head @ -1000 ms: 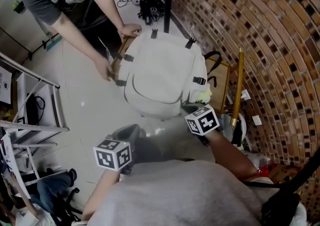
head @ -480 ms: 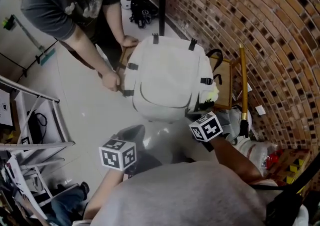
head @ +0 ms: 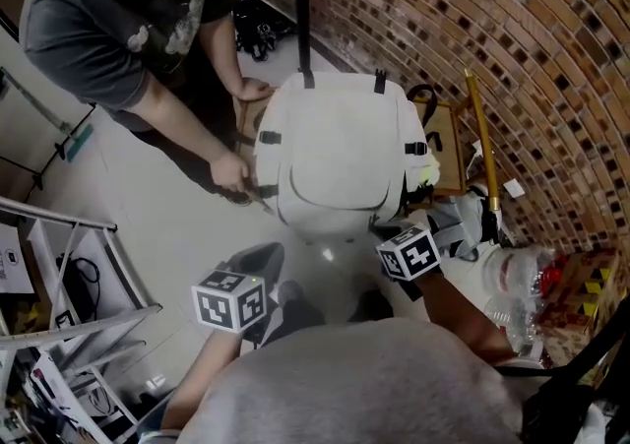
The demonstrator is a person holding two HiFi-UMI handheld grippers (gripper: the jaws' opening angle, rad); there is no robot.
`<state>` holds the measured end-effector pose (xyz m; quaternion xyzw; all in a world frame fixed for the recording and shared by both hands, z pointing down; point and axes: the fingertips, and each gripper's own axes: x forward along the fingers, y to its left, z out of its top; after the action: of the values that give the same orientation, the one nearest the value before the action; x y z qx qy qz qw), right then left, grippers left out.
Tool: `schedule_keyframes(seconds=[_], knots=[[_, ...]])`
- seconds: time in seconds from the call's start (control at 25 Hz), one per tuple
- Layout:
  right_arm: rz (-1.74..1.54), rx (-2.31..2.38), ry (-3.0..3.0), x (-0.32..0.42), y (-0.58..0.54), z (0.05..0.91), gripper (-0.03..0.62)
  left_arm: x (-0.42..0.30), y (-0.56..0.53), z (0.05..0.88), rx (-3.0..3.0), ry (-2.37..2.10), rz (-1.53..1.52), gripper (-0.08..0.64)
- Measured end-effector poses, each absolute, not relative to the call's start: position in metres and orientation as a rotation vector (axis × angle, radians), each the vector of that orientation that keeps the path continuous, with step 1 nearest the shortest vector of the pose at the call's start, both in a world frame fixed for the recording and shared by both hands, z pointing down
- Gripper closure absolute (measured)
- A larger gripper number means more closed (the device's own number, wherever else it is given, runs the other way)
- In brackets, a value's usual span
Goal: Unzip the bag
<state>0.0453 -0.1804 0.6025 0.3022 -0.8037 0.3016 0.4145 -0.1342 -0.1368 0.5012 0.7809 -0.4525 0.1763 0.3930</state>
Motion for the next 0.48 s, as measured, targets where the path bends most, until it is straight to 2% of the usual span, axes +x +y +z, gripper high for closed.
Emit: schedule_keyframes(seconds=[0.48], knots=[[0.803, 0.923, -1.996, 0.000, -0.175, 0.605, 0.571, -0.174, -0.148, 0.507, 2.096, -0.999, 0.510, 0.560]])
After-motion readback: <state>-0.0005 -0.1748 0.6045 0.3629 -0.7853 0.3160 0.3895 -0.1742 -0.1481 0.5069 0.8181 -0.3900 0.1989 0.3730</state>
